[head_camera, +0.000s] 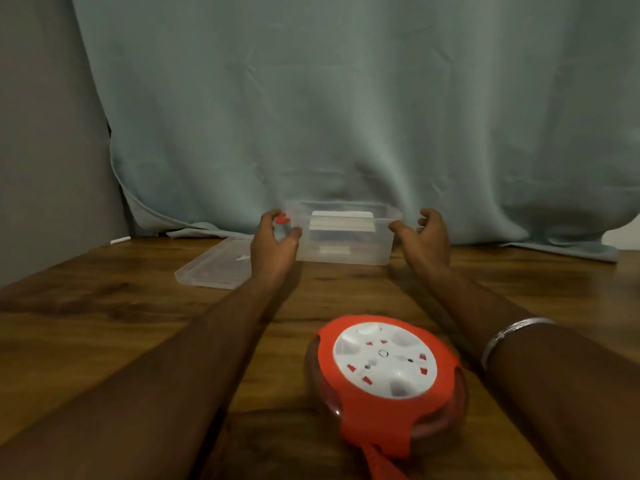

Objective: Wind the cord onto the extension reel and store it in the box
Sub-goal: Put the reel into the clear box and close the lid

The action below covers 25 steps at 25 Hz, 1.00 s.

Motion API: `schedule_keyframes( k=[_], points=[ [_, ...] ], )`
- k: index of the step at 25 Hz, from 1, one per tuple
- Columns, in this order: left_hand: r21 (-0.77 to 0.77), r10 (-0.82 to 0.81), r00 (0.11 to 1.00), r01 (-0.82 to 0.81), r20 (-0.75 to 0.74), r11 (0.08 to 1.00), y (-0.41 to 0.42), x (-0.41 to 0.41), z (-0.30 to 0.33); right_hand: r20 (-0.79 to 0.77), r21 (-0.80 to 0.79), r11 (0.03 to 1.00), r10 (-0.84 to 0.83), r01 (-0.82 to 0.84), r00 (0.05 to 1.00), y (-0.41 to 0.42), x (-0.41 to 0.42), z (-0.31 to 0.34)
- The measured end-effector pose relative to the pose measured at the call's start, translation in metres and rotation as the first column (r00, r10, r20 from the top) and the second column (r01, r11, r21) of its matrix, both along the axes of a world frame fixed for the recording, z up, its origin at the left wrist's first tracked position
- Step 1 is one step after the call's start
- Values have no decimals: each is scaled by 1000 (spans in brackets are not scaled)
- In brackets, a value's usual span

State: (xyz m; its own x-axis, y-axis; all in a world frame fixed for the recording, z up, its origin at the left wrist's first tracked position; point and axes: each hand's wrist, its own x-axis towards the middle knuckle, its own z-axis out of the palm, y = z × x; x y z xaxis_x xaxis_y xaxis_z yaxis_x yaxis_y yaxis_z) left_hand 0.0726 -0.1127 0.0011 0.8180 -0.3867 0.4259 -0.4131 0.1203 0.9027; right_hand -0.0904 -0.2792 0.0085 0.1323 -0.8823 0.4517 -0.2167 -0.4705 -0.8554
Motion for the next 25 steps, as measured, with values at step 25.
schedule_keyframes(
  k=[25],
  points=[
    [55, -236, 971, 233, 47, 971, 114, -102, -20, 384, 120, 960, 190, -253, 904, 123, -117, -23]
  ],
)
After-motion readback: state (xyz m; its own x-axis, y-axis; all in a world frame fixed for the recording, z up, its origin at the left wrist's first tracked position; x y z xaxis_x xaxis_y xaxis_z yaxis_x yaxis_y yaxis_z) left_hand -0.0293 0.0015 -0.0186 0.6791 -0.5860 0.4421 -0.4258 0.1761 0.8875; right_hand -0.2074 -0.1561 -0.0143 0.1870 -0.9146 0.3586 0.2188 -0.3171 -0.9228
